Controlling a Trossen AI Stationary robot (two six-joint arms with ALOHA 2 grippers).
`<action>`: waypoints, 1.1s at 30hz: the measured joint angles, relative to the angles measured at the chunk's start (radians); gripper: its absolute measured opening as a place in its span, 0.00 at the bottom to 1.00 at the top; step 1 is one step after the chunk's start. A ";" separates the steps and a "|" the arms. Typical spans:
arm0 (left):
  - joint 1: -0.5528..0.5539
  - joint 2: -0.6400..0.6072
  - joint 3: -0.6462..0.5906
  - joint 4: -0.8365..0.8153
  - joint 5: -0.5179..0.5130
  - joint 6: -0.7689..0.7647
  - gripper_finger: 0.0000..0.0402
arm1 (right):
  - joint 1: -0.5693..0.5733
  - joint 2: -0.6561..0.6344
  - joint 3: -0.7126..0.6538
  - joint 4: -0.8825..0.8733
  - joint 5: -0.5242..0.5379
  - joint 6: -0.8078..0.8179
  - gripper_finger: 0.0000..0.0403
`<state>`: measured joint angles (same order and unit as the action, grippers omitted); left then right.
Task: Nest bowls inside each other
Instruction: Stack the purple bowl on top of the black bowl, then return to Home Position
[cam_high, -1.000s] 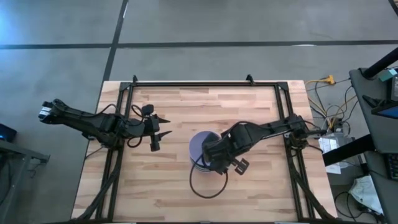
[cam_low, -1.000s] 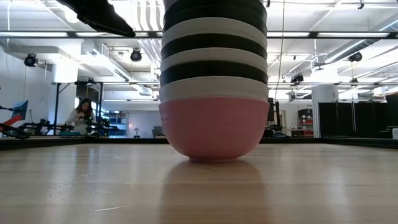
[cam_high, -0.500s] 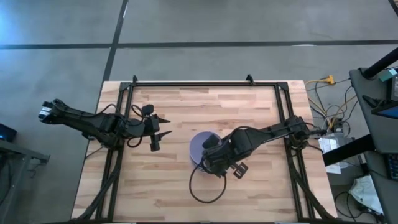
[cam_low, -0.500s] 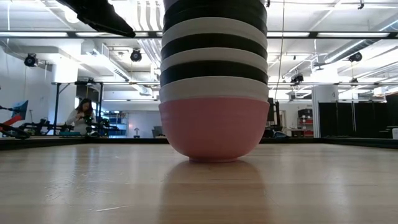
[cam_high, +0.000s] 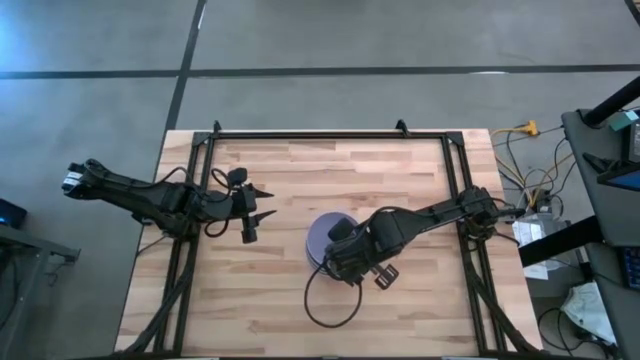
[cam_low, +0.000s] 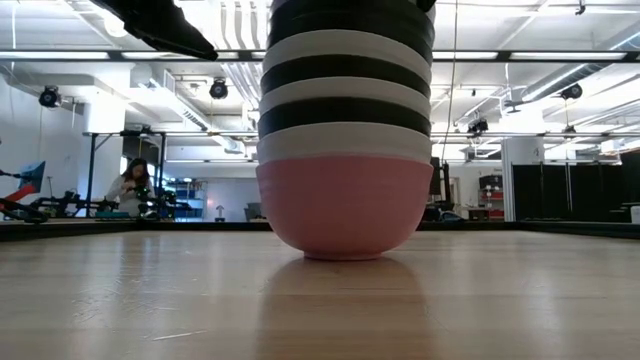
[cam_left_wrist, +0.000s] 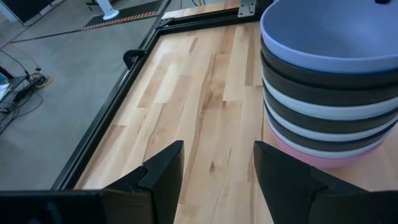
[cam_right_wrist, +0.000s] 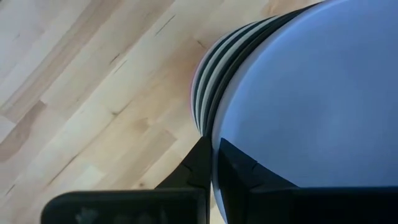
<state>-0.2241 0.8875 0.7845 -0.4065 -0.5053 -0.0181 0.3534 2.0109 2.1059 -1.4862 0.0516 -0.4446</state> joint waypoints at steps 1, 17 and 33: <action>0.000 0.000 0.000 0.000 0.000 0.000 0.45 | 0.000 0.000 0.000 0.002 -0.004 0.000 0.03; 0.000 0.000 0.000 0.003 0.000 -0.001 0.45 | -0.025 -0.014 -0.001 0.024 -0.085 0.029 0.19; 0.000 0.000 0.000 0.026 0.000 -0.001 0.45 | -0.035 -0.128 -0.001 0.039 -0.021 0.023 0.33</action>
<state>-0.2239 0.8879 0.7849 -0.3804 -0.5050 -0.0193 0.3182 1.8829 2.1052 -1.4473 0.0307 -0.4215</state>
